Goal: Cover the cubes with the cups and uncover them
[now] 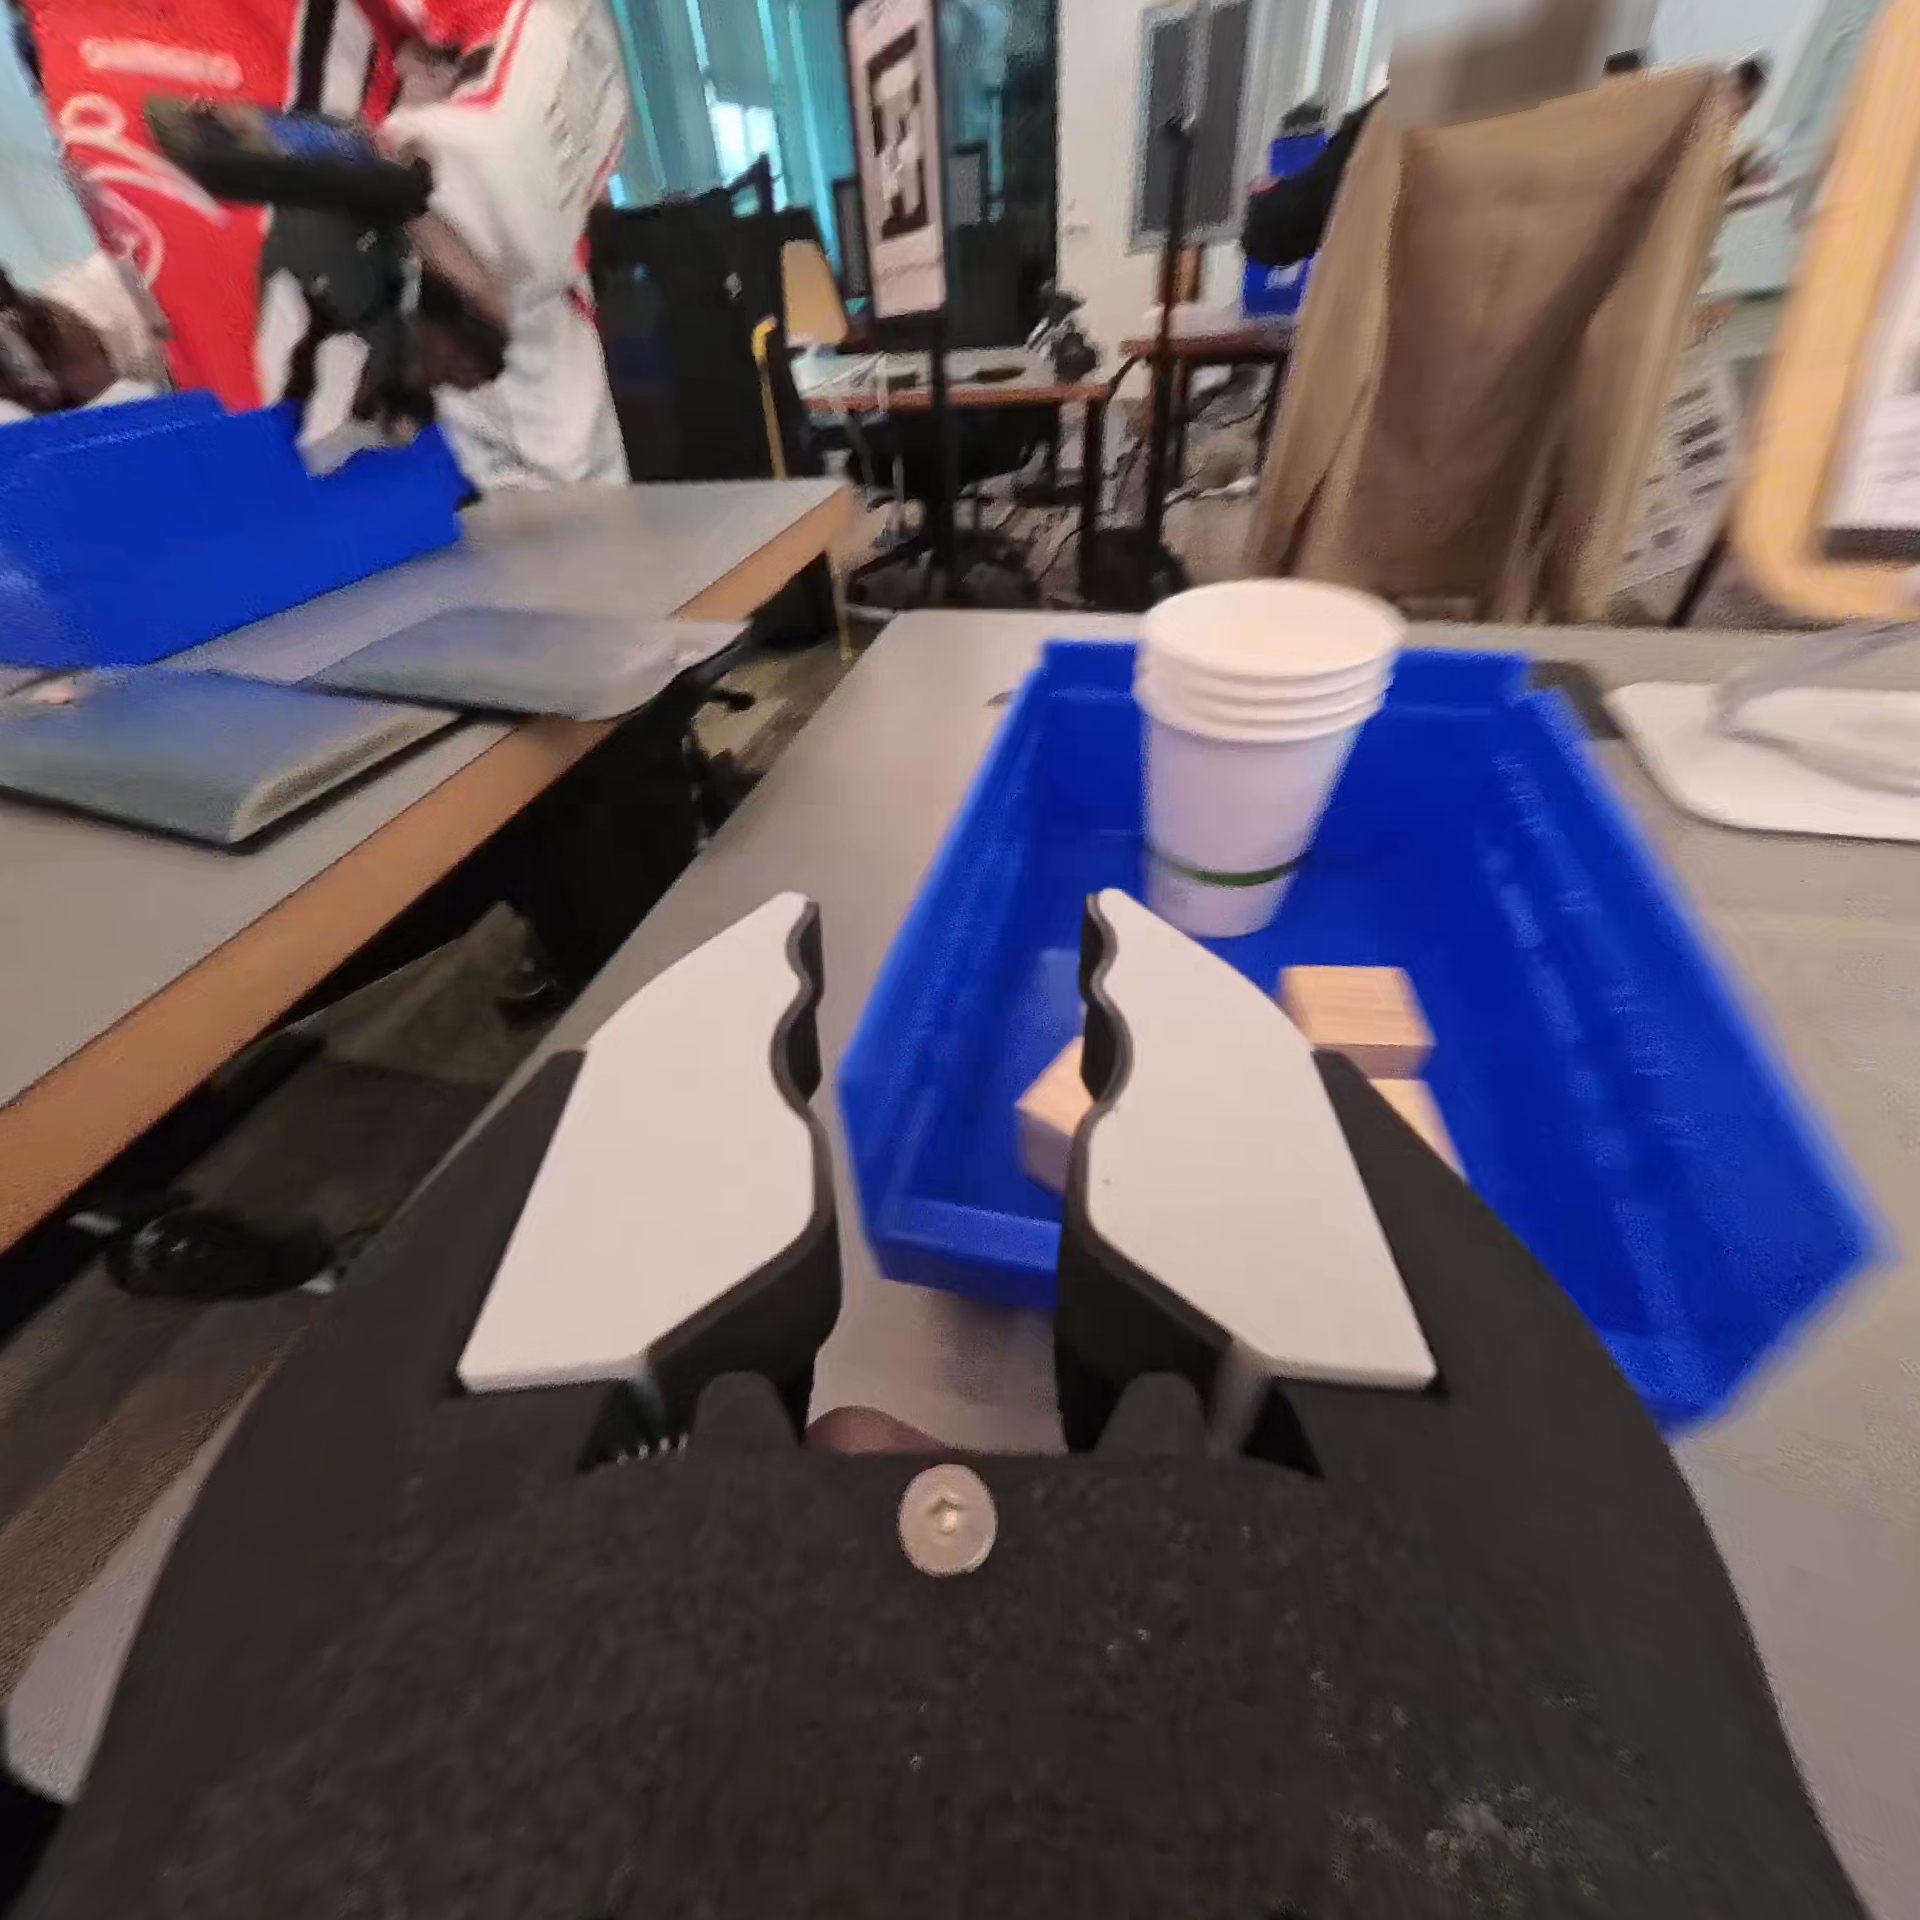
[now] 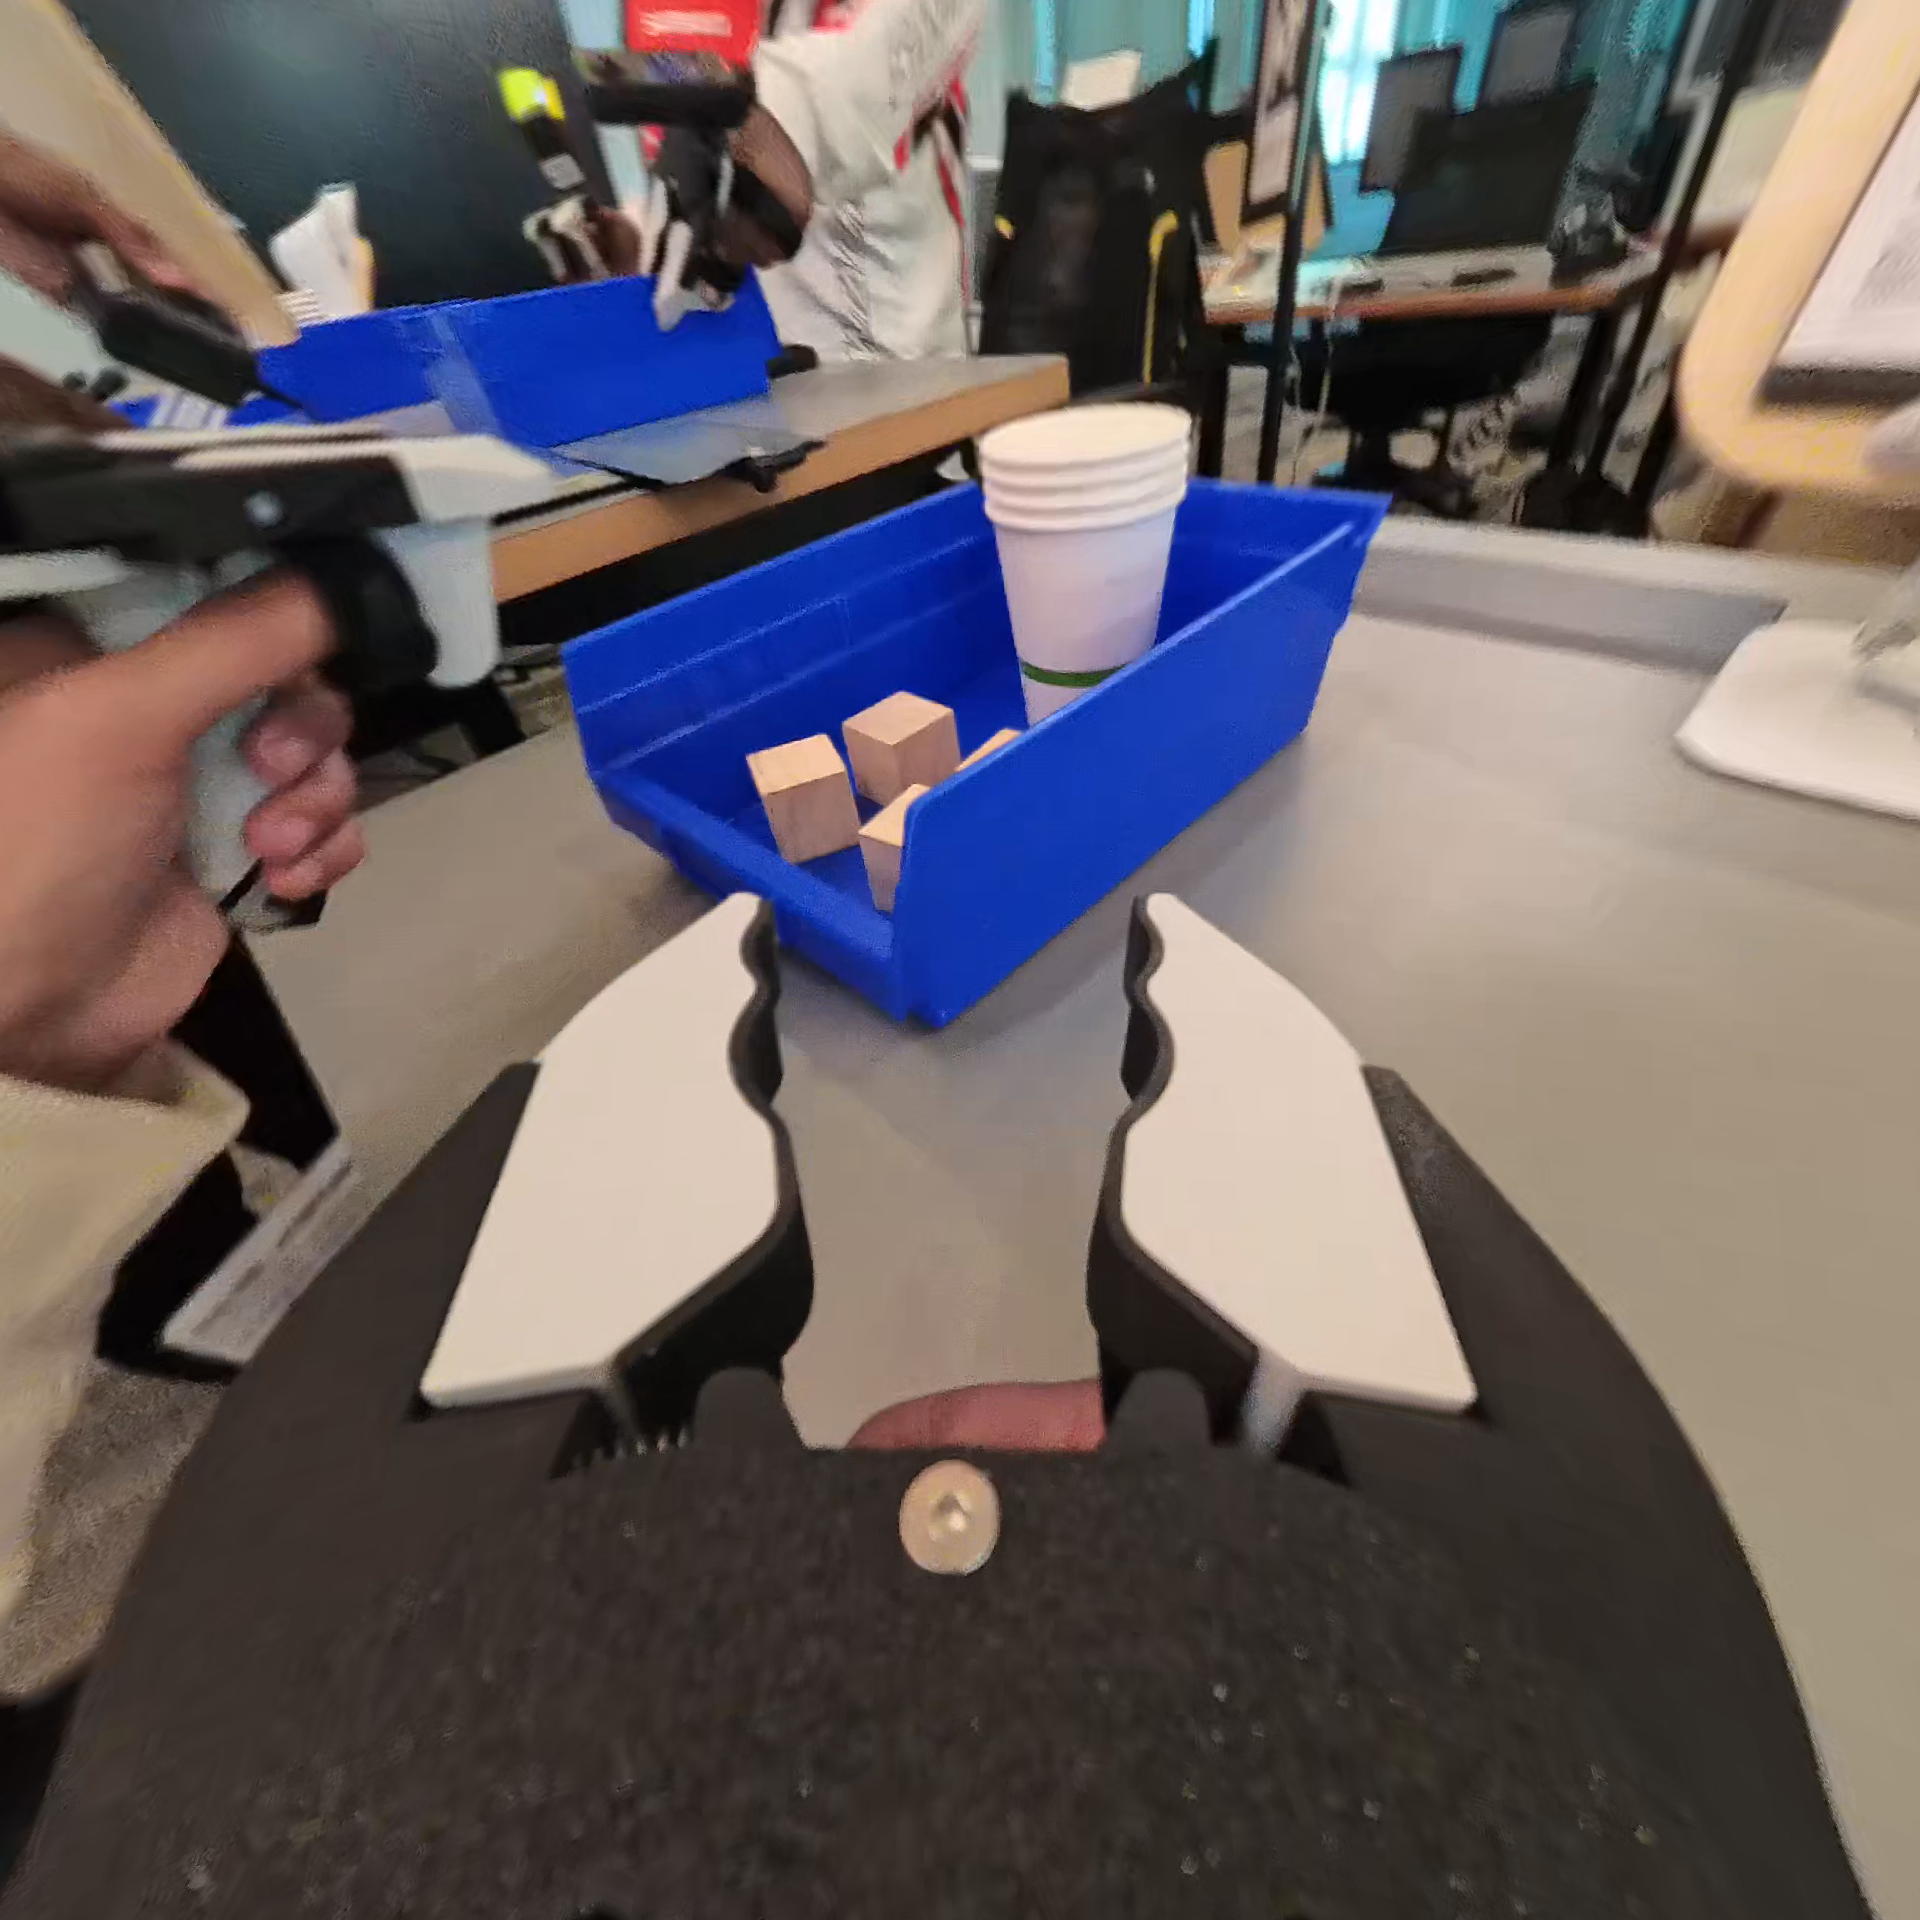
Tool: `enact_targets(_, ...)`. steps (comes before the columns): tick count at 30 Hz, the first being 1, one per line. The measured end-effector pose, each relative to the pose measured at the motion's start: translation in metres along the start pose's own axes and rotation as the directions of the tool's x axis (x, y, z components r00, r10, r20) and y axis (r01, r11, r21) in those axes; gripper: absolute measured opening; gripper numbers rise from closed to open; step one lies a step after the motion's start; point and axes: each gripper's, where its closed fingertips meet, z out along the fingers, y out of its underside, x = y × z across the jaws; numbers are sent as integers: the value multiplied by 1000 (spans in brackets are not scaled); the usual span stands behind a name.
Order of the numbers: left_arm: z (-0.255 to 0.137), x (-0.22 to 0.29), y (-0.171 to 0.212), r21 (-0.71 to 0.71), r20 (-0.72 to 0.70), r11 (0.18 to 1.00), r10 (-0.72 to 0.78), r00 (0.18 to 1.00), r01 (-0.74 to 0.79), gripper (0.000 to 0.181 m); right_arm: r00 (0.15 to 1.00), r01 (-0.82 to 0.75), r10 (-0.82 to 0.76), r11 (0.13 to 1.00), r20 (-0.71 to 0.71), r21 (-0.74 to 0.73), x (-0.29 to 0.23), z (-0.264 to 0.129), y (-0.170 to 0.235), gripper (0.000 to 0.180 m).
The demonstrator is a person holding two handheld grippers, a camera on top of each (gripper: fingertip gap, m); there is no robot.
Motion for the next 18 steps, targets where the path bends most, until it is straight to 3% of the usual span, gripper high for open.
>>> enact_targets(4,-46,133,-27,0,-344,998,-52,938,55,53,994,86,-83,996,-68,39,62,-91,-31,56)
enact_targets(7,-92,270,-20,-65,-655,997,-82,751,52,53,956,124,-109,992,-272,39,160,-168,-44,55)
enact_targets(9,-123,358,3,-114,-804,993,-78,589,-25,54,866,150,-122,988,-484,20,246,-231,-43,53)
enact_targets(11,-140,428,31,-148,-868,983,-75,491,-112,55,753,108,-98,994,-651,-25,323,-297,-28,53)
enact_targets(14,-149,516,54,-154,-911,973,-73,407,-171,56,629,-2,-15,1000,-777,-22,404,-373,4,53)
enact_targets(18,-150,609,79,-219,-935,939,-125,331,-264,64,597,-120,28,991,-801,-55,460,-403,47,56)
